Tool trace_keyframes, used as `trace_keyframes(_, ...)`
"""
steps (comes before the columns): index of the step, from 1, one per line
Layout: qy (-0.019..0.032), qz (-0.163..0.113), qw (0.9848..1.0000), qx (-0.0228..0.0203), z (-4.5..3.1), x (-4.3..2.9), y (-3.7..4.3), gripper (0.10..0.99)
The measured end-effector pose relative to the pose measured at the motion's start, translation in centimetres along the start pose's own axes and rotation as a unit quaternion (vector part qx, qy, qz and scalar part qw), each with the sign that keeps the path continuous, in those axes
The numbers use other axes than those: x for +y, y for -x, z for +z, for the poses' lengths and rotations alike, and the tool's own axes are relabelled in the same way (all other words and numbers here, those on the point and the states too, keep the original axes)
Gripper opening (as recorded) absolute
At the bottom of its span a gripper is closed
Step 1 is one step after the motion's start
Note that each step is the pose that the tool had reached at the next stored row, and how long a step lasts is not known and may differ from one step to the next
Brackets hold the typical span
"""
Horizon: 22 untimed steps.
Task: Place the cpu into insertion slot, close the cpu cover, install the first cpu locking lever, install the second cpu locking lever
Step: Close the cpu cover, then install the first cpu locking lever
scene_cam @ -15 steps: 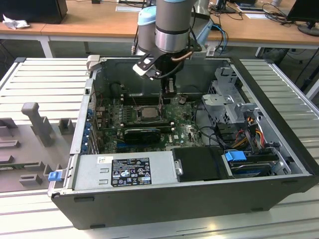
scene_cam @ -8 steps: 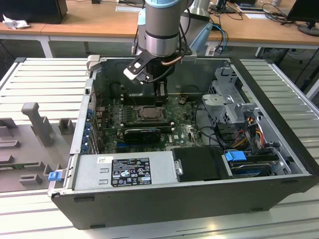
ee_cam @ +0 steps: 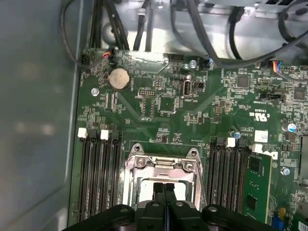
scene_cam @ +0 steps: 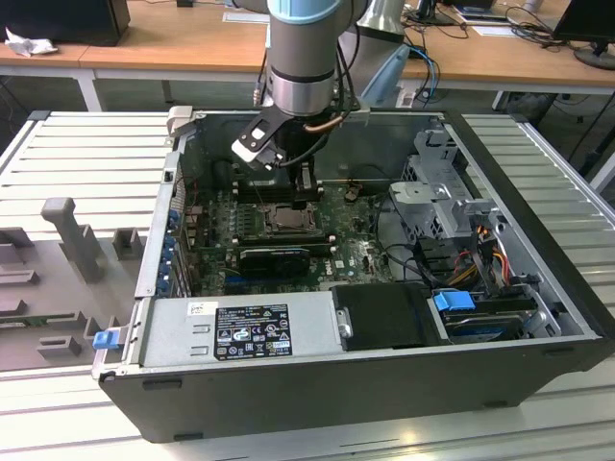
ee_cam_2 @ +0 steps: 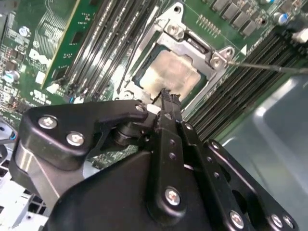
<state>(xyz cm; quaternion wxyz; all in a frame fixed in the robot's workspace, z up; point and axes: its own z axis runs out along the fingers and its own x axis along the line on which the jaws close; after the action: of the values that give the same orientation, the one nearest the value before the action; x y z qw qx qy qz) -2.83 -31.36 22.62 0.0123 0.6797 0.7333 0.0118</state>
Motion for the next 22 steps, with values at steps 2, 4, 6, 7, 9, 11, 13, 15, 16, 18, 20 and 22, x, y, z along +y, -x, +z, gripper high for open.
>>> trace_keyframes(2,0.0,0.0,1.0,0.0001,-0.01,-0.44,-0.04,0.106)
trace_keyframes(4,0.0001,0.0,1.0,0.0001,-0.02,-0.93,-0.08,0.106)
trace_keyframes(6,0.0,0.0,1.0,0.0,-0.04,-1.25,-0.1,0.106)
trace_keyframes(7,0.0,0.0,1.0,0.0,-0.04,-1.29,-0.11,0.106)
trace_keyframes(9,0.0,0.0,1.0,0.0001,-0.04,-1.41,-0.11,0.106)
trace_keyframes(11,0.0,0.0,1.0,0.0001,-0.04,-1.46,-0.12,0.106)
trace_keyframes(13,-0.0001,0.0,1.0,0.0,-0.12,-1.47,-0.11,0.106)
trace_keyframes(15,0.0,0.0,1.0,0.0,-0.68,-1.45,-0.12,0.106)
trace_keyframes(16,0.0,0.0,1.0,0.0,-0.91,-1.44,-0.12,0.106)
trace_keyframes(18,0.0,0.0,1.0,0.0,-1.41,-1.42,-0.12,0.106)
trace_keyframes(20,-0.0001,0.0,1.0,0.0,-1.91,-1.41,-0.12,0.106)
trace_keyframes(22,-0.0005,0.0,1.0,0.0001,-3.0,-1.37,-0.11,0.106)
